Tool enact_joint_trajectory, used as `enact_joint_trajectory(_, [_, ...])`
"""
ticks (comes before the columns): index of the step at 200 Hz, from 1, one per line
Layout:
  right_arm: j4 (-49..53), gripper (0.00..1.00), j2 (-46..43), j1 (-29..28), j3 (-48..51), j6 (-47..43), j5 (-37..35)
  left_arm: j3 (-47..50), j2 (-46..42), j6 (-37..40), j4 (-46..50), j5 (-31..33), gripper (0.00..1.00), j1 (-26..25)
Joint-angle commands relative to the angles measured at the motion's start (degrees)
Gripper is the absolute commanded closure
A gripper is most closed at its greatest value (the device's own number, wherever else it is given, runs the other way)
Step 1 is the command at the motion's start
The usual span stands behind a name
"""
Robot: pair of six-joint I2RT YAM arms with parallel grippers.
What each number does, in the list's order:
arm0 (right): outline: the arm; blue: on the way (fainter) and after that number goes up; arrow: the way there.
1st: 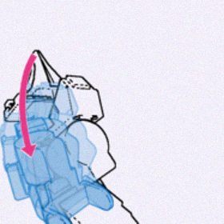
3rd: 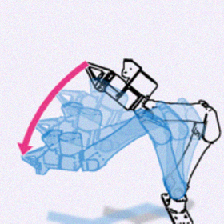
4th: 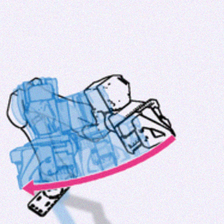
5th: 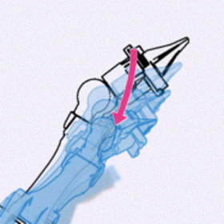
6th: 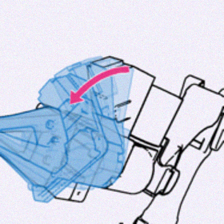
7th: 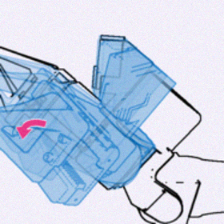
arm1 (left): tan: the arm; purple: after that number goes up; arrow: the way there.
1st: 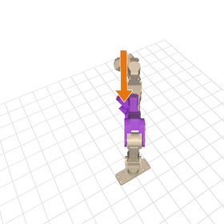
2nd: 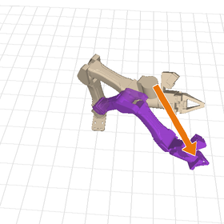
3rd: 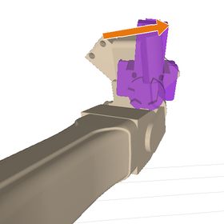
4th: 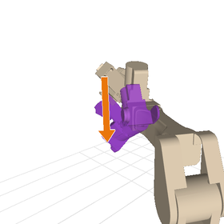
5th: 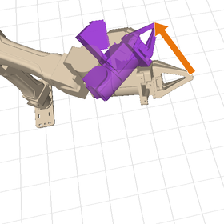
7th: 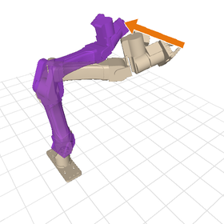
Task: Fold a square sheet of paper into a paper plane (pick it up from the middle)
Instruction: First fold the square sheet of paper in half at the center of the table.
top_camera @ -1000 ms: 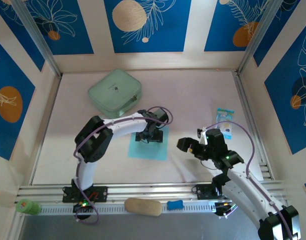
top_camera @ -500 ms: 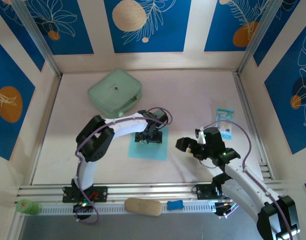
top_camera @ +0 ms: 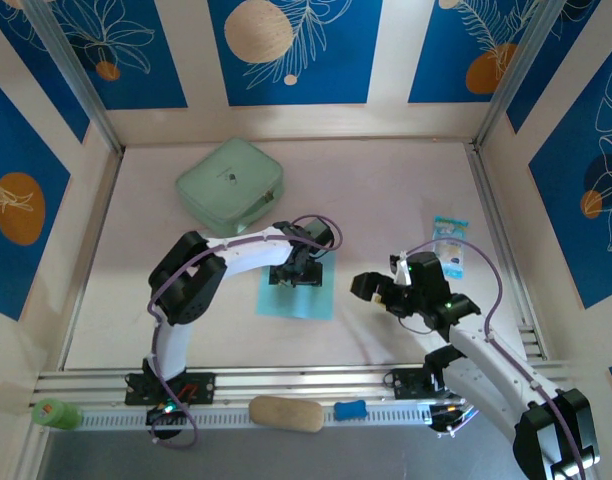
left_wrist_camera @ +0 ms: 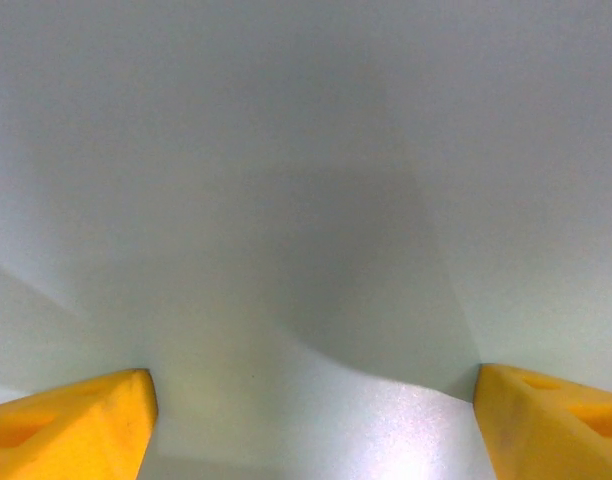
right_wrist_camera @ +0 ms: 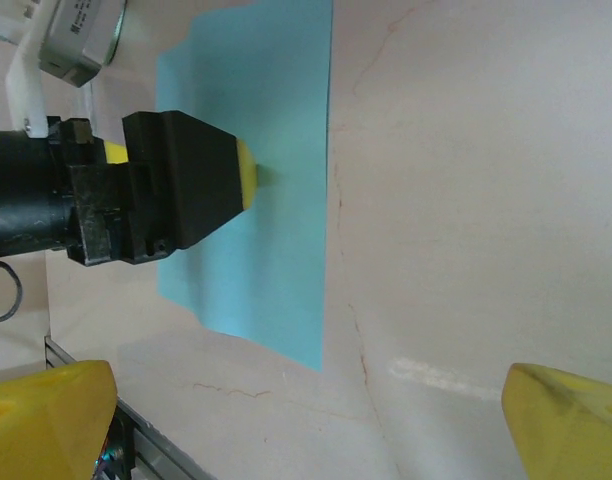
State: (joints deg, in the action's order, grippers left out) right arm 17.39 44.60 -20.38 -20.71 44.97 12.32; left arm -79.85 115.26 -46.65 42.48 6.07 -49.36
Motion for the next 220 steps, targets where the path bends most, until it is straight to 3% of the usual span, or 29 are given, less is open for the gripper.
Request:
enact_joint_trajectory(1, [0.8, 0.01, 0.1, 0.2, -2.3, -0.1, 0.9, 3.0, 3.9, -0.5, -1.3, -2.3, 0.20, 0.1])
enact_joint_trajectory(79, [1.8, 0.07, -3.4, 0.3, -2.3, 4.0, -6.8, 7.9, -5.2, 1.2, -11.3, -1.9, 0.61, -0.3])
enact_joint_trajectory(144, [-1.1, 0.08, -6.6, 1.6, -0.5, 2.6, -1.3, 15.8, -14.5, -3.4, -24.5, -6.1, 0.68, 0.7])
enact_joint_trajectory(171, [3.8, 0.09, -6.7, 2.7, -2.0, 4.0, -5.5, 19.7, -16.8, -6.1, -34.4, -13.1, 0.69, 1.5])
enact_joint_trajectory(220, [2.7, 0.11, -6.6, 7.6, -1.7, 4.8, 2.6, 26.2, -16.4, -14.4, -56.0, -25.0, 0.70, 2.3])
